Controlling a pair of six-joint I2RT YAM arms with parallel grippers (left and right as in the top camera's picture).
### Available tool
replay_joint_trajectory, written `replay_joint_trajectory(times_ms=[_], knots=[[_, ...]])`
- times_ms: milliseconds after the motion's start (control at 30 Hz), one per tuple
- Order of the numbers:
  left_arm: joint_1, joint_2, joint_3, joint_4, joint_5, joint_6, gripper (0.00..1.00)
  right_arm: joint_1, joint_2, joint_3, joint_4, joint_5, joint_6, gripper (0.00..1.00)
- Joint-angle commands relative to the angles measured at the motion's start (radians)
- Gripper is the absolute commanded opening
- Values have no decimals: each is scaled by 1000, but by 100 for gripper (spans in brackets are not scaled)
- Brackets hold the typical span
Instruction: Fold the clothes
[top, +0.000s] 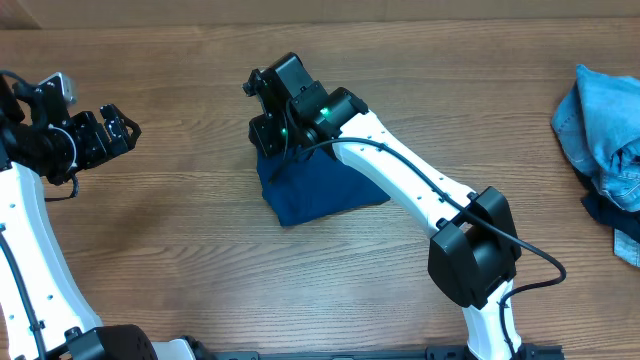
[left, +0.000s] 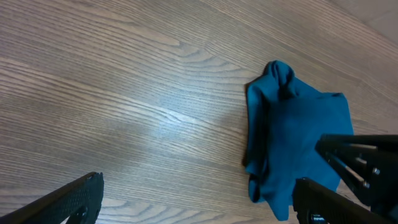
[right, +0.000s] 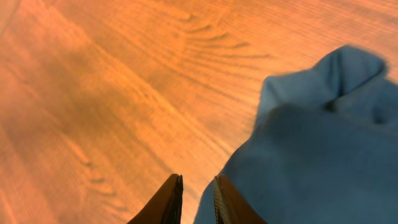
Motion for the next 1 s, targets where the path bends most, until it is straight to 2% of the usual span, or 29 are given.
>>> replay_joint_trajectory(times_ms=[0, 367, 567, 767, 833, 967], knots=[[0, 2, -2, 1, -6, -6, 100, 1, 34, 12, 36, 117, -4, 21], [0, 2, -2, 1, -6, -6, 100, -31, 231, 11, 48, 145, -4, 21], [0, 2, -2, 1, -6, -6, 100, -51, 240, 20, 35, 140, -9, 22], [0, 2, -2, 1, -6, -6, 100, -78, 134, 110, -34, 88, -23, 37], [0, 2, -2, 1, -6, -6, 100, -92, 87, 143, -60, 87, -23, 49], [0, 2, -2, 1, -6, -6, 100, -132, -12, 172, -117, 87, -14, 61]])
